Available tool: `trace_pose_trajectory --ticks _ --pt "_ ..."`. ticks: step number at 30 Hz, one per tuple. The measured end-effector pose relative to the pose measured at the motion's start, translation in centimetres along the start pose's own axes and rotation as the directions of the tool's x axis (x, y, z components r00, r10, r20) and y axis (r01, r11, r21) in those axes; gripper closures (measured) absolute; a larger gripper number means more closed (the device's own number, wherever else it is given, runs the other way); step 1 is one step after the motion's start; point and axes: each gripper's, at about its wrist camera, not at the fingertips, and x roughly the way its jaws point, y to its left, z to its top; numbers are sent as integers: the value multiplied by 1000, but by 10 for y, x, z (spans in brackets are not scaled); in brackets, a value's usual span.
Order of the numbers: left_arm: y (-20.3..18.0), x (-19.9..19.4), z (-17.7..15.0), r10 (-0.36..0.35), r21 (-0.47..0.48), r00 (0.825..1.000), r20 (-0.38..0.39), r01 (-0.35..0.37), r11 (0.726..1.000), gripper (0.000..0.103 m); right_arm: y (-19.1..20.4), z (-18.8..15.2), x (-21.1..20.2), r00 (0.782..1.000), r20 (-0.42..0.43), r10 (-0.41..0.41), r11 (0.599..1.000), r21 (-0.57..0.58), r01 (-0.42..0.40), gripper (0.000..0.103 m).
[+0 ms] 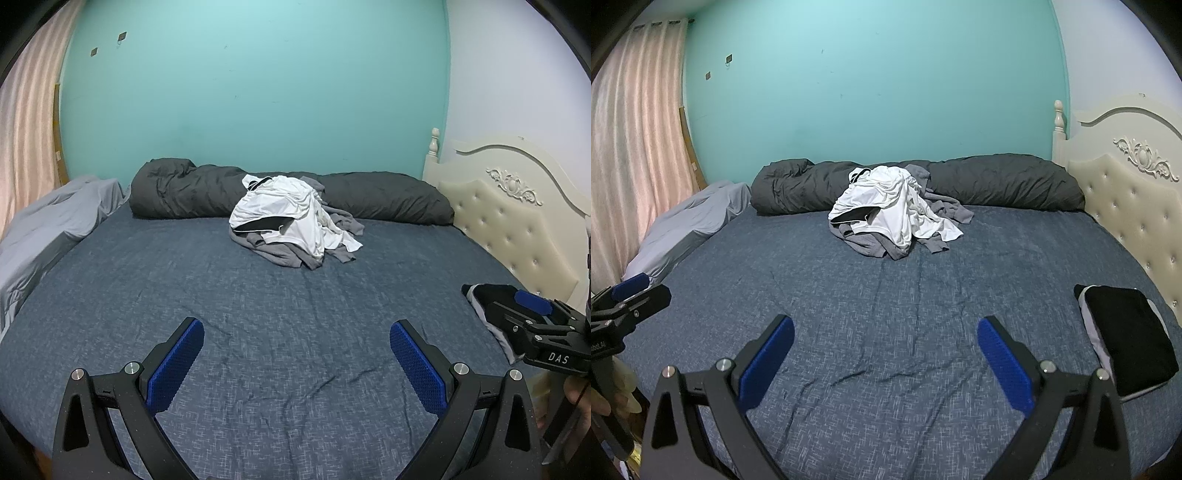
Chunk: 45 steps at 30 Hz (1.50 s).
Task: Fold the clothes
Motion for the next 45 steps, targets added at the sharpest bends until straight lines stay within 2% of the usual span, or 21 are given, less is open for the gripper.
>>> trace_pose_trajectory --ticks 33,40,45 --pt "-3 9 -2 -10 -1 1000 6 10 1000 0 -5 -5 5 1000 -10 4 1000 7 -4 3" --pt "1 31 -7 -3 -15 1000 19 3 1000 0 -13 -11 18 999 -39 -9 1000 12 10 3" --pt "13 65 -14 -2 -55 1000 -11 2 998 0 -22 -16 37 998 -65 -25 999 19 26 3"
